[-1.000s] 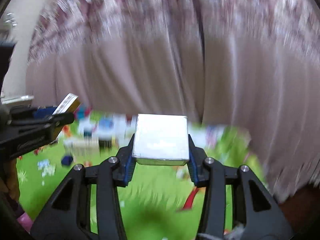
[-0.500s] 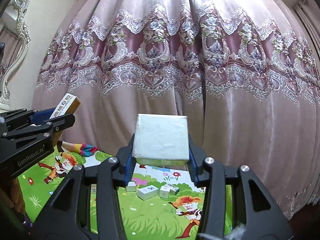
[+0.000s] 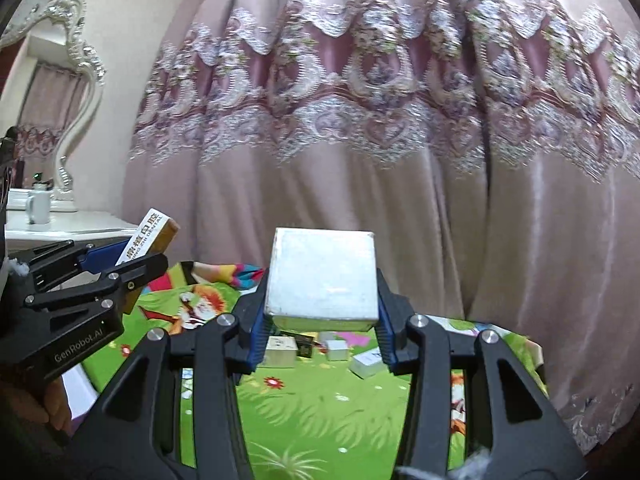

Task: Organize rigid objects
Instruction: 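Lower the DING ZHI DENTAL box and white cube box over the storage box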

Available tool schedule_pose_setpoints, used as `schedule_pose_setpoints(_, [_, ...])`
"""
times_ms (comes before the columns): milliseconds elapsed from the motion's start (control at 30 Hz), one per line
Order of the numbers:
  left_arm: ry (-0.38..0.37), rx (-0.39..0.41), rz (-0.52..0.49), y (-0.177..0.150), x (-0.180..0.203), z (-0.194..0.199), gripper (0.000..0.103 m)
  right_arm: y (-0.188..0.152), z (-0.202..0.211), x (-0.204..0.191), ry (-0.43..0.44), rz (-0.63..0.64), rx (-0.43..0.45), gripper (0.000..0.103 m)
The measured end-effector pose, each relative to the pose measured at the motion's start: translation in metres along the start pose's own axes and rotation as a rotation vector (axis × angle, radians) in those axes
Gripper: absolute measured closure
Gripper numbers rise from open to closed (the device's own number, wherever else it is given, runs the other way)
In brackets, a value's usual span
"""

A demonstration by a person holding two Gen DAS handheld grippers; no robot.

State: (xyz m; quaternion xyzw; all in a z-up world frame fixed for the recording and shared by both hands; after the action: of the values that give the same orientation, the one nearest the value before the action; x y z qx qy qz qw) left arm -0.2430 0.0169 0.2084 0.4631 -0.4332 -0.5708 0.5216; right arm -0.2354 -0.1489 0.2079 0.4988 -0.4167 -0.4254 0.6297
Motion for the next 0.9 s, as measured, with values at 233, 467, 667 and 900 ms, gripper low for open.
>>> schedule_pose_setpoints(233, [0.111,-0.057,0.052,-0.01,-0.057,0.023,0.072,0.02,-0.008,-0.065,0.196,0.093,-0.014,0.055])
schedule_pose_setpoints(467, [0.192,-0.177,0.113,-0.032,-0.108,0.046,0.072,0.025,-0.021,-0.135,0.408,0.175,-0.113,0.055])
schedule_pose_setpoints(667, [0.24,-0.297,0.207,-0.058,-0.148,0.062,0.072,0.016,-0.035,-0.192,0.569,0.258,-0.251,0.055])
schedule_pose_setpoints(900, [0.314,-0.395,0.283,-0.097,-0.181,0.077,0.071,-0.003,-0.035,-0.247,0.689,0.359,-0.342,0.055])
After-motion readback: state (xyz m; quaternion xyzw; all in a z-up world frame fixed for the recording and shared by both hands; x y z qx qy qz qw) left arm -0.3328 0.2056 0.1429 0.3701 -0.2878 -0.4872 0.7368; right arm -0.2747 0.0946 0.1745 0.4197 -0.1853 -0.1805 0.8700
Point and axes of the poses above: each gripper's, at about its wrist camera, not at the fingertips, and z roughly against the way its jaws point, x to its right, y to its top, the point moved 2 cm from there along -z, roughly the way its jaws point, and after that the axes turned 7 degrees about -x, right-handed, at the moved point
